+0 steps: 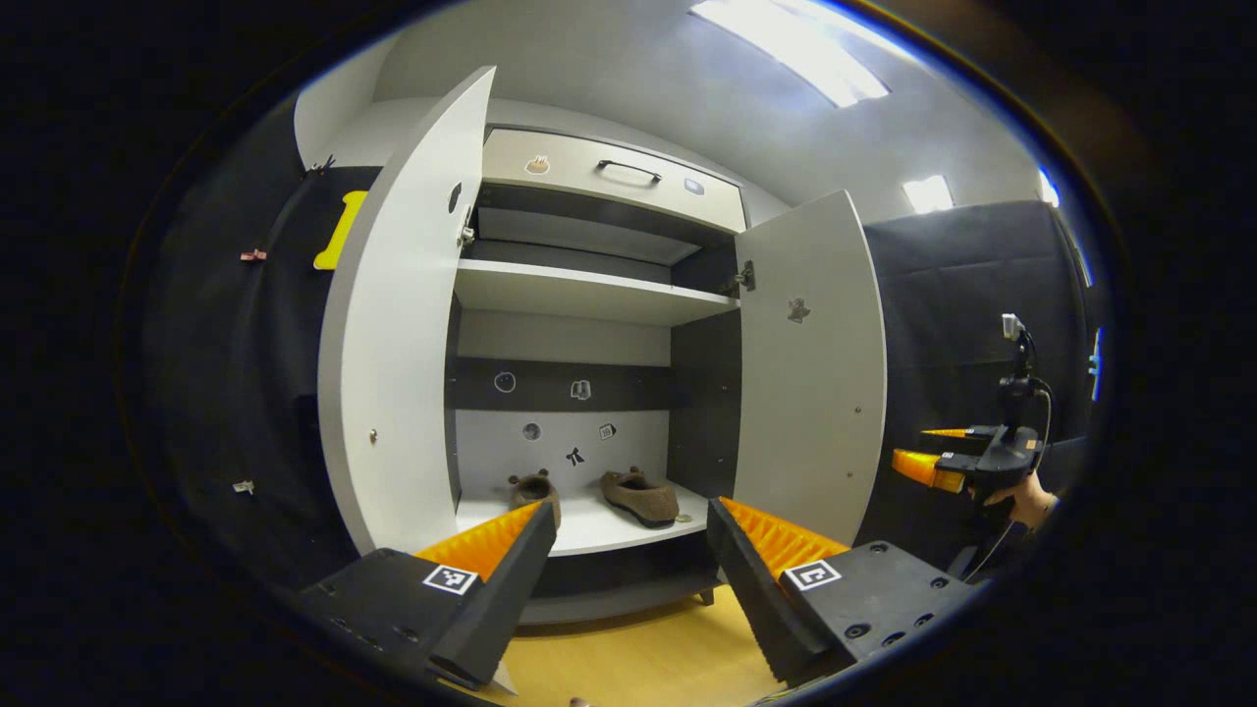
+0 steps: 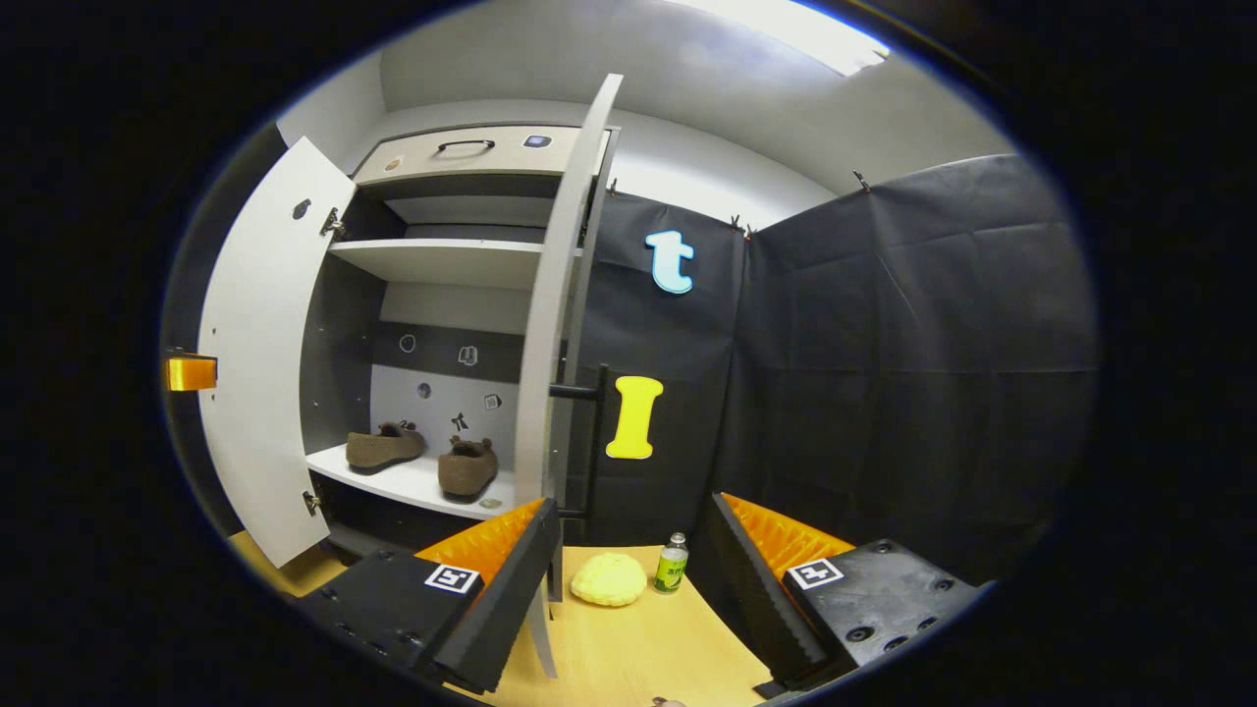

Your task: Grab one shoe with the right hand and put it into the shoe cabinet, grab the other shoe with the left hand and put it into the shoe cabinet; then close the right door with the right hand and the left door with the left hand.

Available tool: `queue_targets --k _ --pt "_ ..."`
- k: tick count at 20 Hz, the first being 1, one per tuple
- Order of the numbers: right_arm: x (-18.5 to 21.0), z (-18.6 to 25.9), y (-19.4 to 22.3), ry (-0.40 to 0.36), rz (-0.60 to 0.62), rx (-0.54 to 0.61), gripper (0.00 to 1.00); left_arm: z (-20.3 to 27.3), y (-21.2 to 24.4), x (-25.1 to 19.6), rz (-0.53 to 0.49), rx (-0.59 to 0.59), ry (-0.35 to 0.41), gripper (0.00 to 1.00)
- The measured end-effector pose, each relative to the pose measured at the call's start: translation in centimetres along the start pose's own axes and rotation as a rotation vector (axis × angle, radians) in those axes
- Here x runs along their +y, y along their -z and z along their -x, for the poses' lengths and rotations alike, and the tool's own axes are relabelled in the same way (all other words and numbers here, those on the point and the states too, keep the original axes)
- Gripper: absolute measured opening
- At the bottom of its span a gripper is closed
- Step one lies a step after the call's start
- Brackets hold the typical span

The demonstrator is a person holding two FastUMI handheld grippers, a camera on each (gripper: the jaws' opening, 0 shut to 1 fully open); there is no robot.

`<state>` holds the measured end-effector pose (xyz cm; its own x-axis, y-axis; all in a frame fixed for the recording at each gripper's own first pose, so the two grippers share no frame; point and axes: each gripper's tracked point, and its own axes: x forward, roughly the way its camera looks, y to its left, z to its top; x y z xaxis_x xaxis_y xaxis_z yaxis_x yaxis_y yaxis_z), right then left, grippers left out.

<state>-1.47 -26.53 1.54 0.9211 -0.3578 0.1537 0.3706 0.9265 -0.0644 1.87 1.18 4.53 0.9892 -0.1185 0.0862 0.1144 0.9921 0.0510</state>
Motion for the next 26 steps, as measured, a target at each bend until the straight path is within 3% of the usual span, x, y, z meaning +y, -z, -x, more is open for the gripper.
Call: queue_targets --k 3,9,13,14,15,20,21,22,26 --pt "0.2 -2.0 0.8 -0.041 -0.027 0.013 0.98 0.7 -0.4 0.7 -0.055 0.004 -0.052 0.98" --pt "2.2 -3.7 0.9 -0.137 0.0 0.0 0.95 1.4 -0.2 0.9 -0.006 0.017 -0.079 0.97" --pt "4.6 -3.4 1.3 -0.2 -0.076 0.029 0.95 1.8 0.3 1.5 0.025 0.038 -0.107 0.97" --pt "5.0 -3.4 1.4 -0.22 -0.086 0.033 0.91 1.7 0.5 1.5 0.043 0.038 -0.108 0.97" --pt "6.0 -3.3 1.4 -0.241 -0.092 0.032 0.95 1.7 0.7 1.7 0.059 0.038 -0.11 0.97" --pt "11.8 -3.8 1.2 -0.348 -0.104 0.03 0.95 3.1 1.5 3.7 0.077 0.058 -0.158 0.98" --pt "12.9 -4.1 1.1 -0.36 -0.106 0.027 1.0 3.6 1.6 4.2 0.071 0.064 -0.173 0.98" --pt "13.8 -4.6 1.1 -0.367 -0.105 0.024 0.95 4.1 1.7 4.8 0.065 0.07 -0.189 0.99" --pt "17.3 -6.2 1.0 -0.429 -0.144 0.033 0.95 6.1 2.4 7.0 0.066 0.095 -0.261 0.99"
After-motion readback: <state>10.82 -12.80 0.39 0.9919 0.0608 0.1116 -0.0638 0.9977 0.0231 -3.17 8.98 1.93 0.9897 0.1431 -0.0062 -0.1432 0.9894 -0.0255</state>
